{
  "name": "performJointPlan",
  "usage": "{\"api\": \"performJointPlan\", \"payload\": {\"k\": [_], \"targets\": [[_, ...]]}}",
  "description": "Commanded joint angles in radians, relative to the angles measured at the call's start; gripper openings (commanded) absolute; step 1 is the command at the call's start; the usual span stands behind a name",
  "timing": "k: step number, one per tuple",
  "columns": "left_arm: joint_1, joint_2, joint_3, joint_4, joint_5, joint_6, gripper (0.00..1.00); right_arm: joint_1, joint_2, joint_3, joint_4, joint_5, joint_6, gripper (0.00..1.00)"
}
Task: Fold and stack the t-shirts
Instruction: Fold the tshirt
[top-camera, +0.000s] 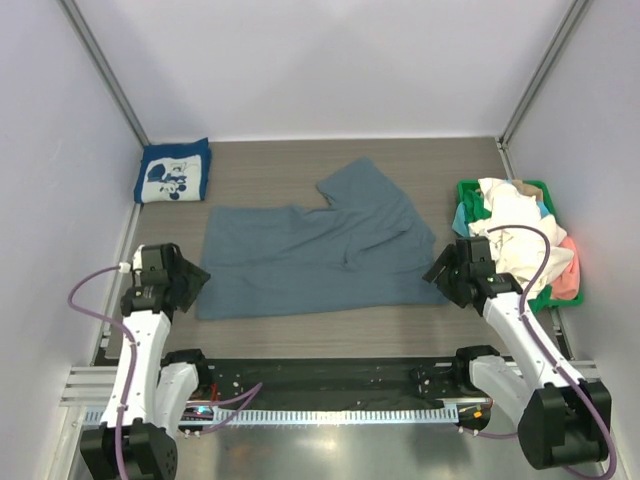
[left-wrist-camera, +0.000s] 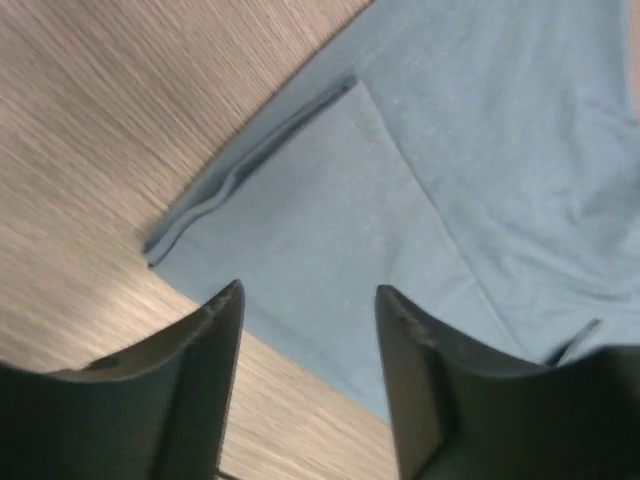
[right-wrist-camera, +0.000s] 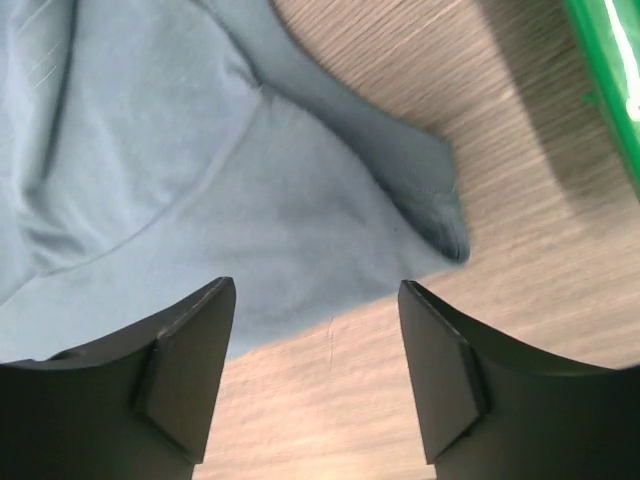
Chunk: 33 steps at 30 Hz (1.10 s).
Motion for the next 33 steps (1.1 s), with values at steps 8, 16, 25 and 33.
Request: {"api": "performJointPlan", "payload": {"k": [8, 16, 25, 33], "targets": [[0.006, -0.057, 0.265, 0.014, 0.040, 0.210, 0.81, 0.027, 0.156, 0.404, 0.040, -0.106, -0.138, 0.74], [0.006, 0.055, 0.311, -0.035, 0.090, 0.455, 0.81, 0.056, 0.919, 1.104, 0.065, -0.117, -0.337, 0.75], [0.007, 0.073, 0.275, 0.016, 0.177, 0.463, 0.79, 0.123, 1.612, 2.014, -0.096, -0.063, -0.417, 0.88], [0.006, 0.069, 0.264, 0.028, 0.200, 0.465, 0.77, 0.171, 1.774, 2.059, 0.023, 0.049, -0.454, 0.93]]}}
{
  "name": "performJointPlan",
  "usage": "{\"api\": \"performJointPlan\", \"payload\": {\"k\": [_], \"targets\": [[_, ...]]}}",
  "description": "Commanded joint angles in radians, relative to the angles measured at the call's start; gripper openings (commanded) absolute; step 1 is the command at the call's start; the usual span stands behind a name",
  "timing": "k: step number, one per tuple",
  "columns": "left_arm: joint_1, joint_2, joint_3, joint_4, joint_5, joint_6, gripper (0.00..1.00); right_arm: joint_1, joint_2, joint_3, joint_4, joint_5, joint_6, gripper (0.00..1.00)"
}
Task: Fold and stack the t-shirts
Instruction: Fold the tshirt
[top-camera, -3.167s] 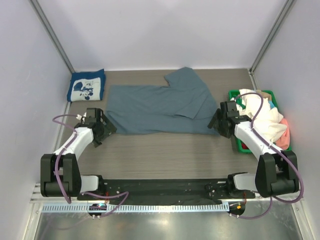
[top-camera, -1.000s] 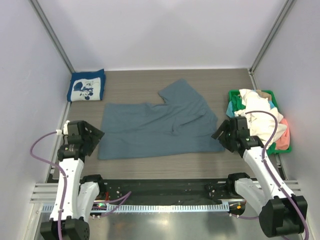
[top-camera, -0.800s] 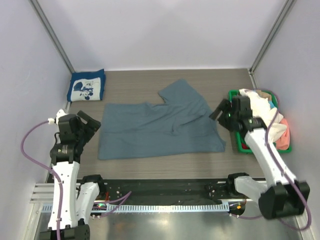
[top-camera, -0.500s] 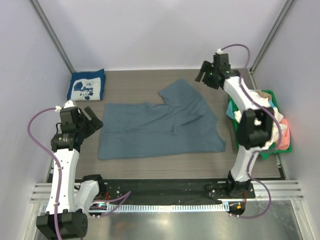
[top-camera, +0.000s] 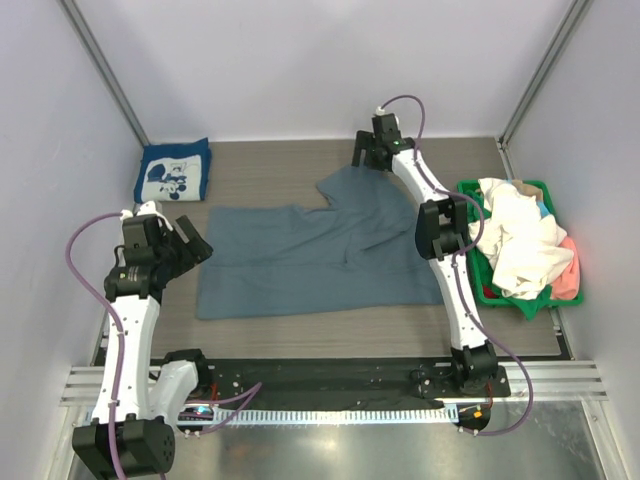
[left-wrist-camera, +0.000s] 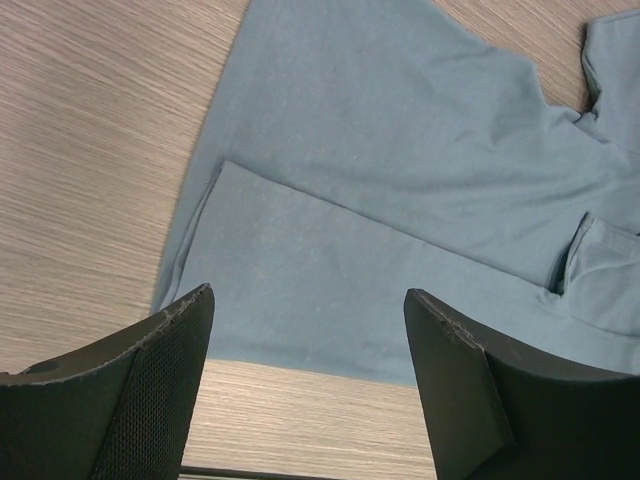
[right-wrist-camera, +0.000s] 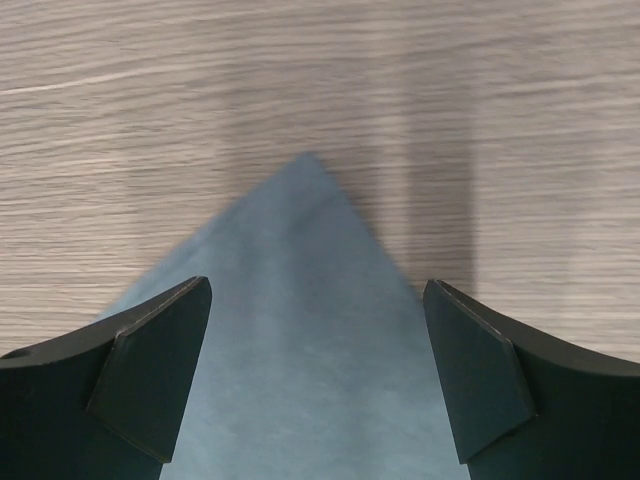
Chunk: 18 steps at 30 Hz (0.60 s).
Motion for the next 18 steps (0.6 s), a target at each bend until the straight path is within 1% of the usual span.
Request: {"api": "performJointPlan", "payload": {"k": [1, 6, 7, 8, 11, 12, 14, 15, 17, 18], "targets": [[0.006, -0.009, -0.006, 0.038, 0.034, 0.026, 0.77, 0.023, 0.009, 0.068, 0.051, 0.044, -0.032, 0.93], [0.004, 0.005, -0.008, 0.040, 0.037, 0.028, 0.77, 0.053, 0.057, 0.062, 0.048, 0.067, -0.046, 0.93], [0.004, 0.008, -0.008, 0.040, 0.037, 0.028, 0.77, 0.055, 0.072, 0.064, 0.048, 0.070, -0.046, 0.90], [0.003, 0.011, -0.008, 0.038, 0.039, 0.028, 0.77, 0.056, 0.080, 0.064, 0.048, 0.071, -0.046, 0.88], [0.003, 0.014, -0.008, 0.037, 0.037, 0.028, 0.77, 0.055, 0.104, 0.068, 0.048, 0.078, -0.053, 0.69], [0.004, 0.013, -0.008, 0.037, 0.036, 0.029, 0.77, 0.052, 0.112, 0.068, 0.047, 0.075, -0.055, 0.59], [0.004, 0.016, -0.008, 0.038, 0.031, 0.031, 0.76, 0.046, 0.121, 0.067, 0.043, 0.056, -0.052, 0.48], [0.004, 0.025, -0.008, 0.040, 0.030, 0.031, 0.76, 0.038, 0.120, 0.061, 0.042, 0.053, -0.053, 0.33], [0.004, 0.040, 0.001, 0.051, 0.022, 0.031, 0.76, 0.035, 0.108, 0.039, 0.042, 0.048, -0.072, 0.19], [0.004, 0.075, 0.010, 0.052, 0.016, 0.029, 0.76, 0.036, 0.100, 0.032, 0.043, 0.042, -0.076, 0.04]]}}
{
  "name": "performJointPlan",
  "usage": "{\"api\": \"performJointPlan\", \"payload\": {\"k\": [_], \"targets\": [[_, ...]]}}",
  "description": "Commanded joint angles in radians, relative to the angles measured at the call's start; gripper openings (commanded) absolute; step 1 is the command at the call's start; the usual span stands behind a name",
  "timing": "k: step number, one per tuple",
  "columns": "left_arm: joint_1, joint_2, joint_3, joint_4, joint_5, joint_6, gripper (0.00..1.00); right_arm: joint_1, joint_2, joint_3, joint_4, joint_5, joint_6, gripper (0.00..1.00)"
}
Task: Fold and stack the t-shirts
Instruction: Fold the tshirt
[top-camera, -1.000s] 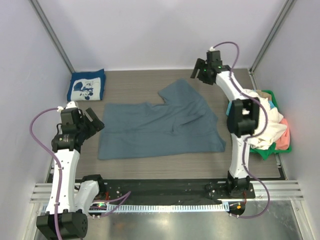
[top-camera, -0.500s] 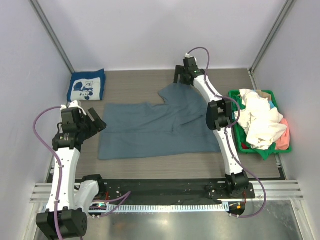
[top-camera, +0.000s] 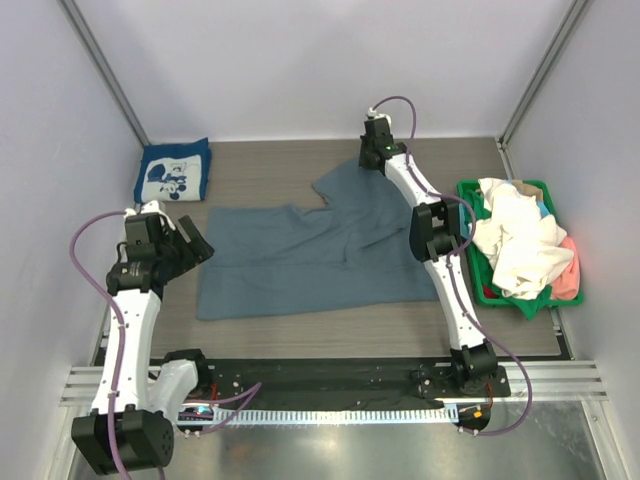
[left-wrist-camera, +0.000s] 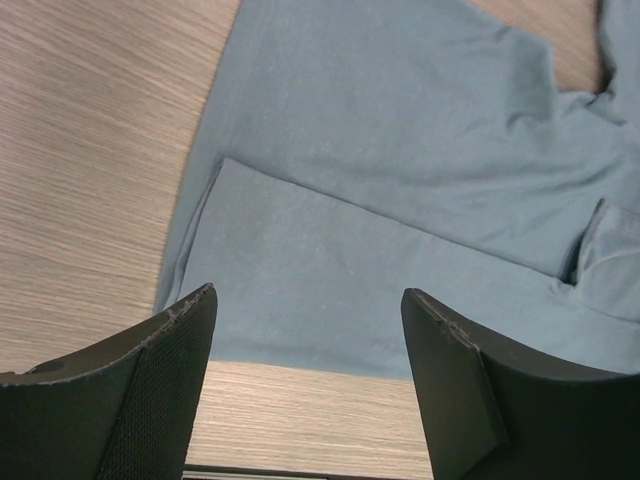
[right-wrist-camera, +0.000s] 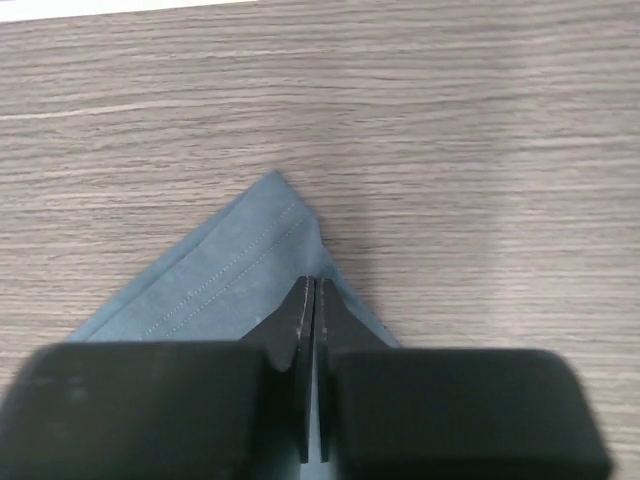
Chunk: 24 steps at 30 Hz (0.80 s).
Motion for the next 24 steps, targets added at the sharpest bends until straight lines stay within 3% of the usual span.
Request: {"api": "performJointPlan", "payload": {"k": [1, 4, 8, 9, 12, 13, 19, 24], "targets": [[0.004, 0.062, 0.035, 0.050, -0.006, 0.009, 0.75, -0.004, 0.019, -0.039, -0.037, -0.027, -0.021, 0.01], [0.004, 0.192, 0.078, 0.099, -0.049, -0.020, 0.73, -0.005, -0.055, -0.086, -0.030, -0.031, -0.032, 0.02], [0.003, 0.410, 0.286, 0.094, -0.035, -0.038, 0.66, -0.005, -0.188, -0.166, -0.001, -0.016, -0.047, 0.01], [0.004, 0.448, 0.328, 0.081, -0.009, -0.038, 0.64, -0.005, -0.223, -0.174, 0.007, -0.011, -0.057, 0.14], [0.004, 0.470, 0.380, 0.071, 0.022, -0.037, 0.64, -0.007, -0.238, -0.163, 0.030, 0.008, -0.084, 0.71], [0.004, 0.470, 0.374, 0.077, 0.023, -0.037, 0.64, -0.007, -0.227, -0.154, 0.033, 0.009, -0.087, 0.76], [0.004, 0.372, 0.267, 0.097, 0.016, -0.028, 0.64, -0.004, -0.052, 0.010, 0.045, 0.016, -0.054, 0.80], [0.004, 0.343, 0.204, 0.099, 0.025, -0.005, 0.64, 0.007, 0.043, 0.031, 0.116, 0.041, -0.021, 0.80]]}}
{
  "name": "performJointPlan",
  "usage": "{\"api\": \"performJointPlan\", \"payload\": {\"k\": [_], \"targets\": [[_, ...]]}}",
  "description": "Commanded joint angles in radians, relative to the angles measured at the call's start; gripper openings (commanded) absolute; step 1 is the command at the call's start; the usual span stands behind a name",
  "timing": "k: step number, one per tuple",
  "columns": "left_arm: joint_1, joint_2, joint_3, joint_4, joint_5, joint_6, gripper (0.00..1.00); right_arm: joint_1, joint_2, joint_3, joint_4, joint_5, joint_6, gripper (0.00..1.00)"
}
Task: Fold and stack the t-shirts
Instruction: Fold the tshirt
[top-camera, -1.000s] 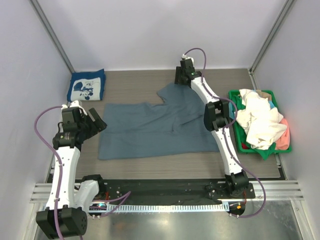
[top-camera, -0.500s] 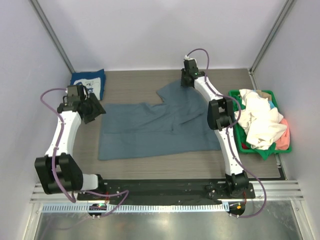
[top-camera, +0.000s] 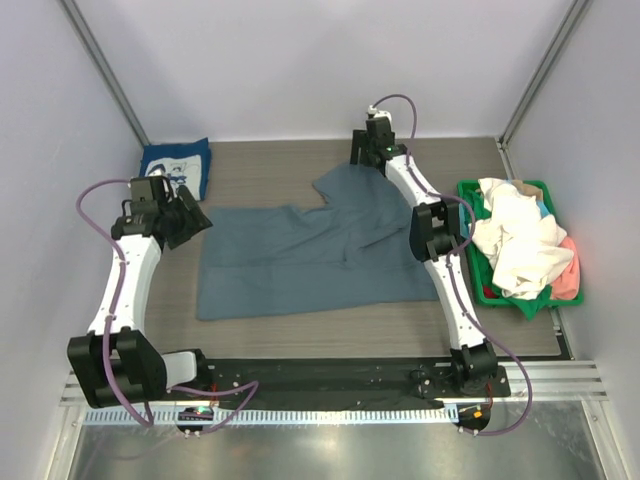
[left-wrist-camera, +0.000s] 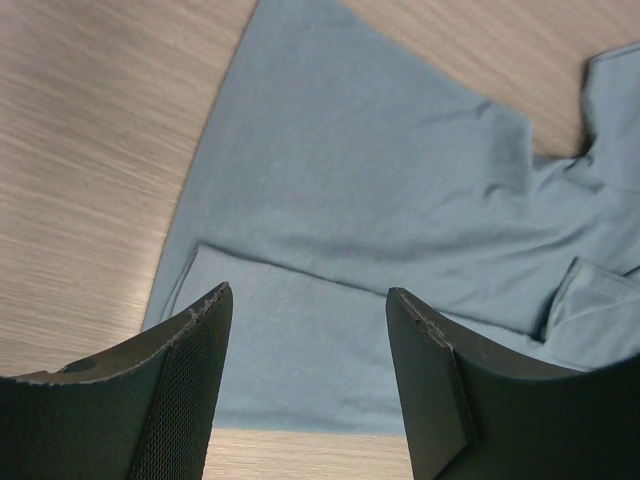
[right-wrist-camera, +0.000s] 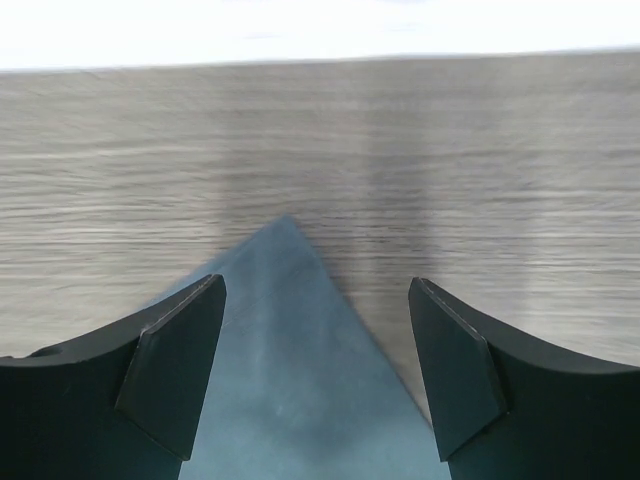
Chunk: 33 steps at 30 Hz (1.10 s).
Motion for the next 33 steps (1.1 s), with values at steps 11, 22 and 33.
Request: {"api": "performJointPlan", "payload": {"k": [11, 22, 33], "targets": [[0.004, 0.015, -0.075, 0.065, 0.085, 0.014, 0.63, 0.040, 0.114, 0.086, -0.056, -0.052, 0.092, 0.50], [0.004, 0.210, 0.131, 0.043, 0.045, 0.000, 0.61, 0.018, 0.059, 0.000, -0.098, -0.078, 0.106, 0.01], [-0.008, 0.734, 0.547, -0.006, -0.053, -0.020, 0.47, 0.020, -0.465, -0.484, 0.071, -0.162, 0.130, 0.01]]}}
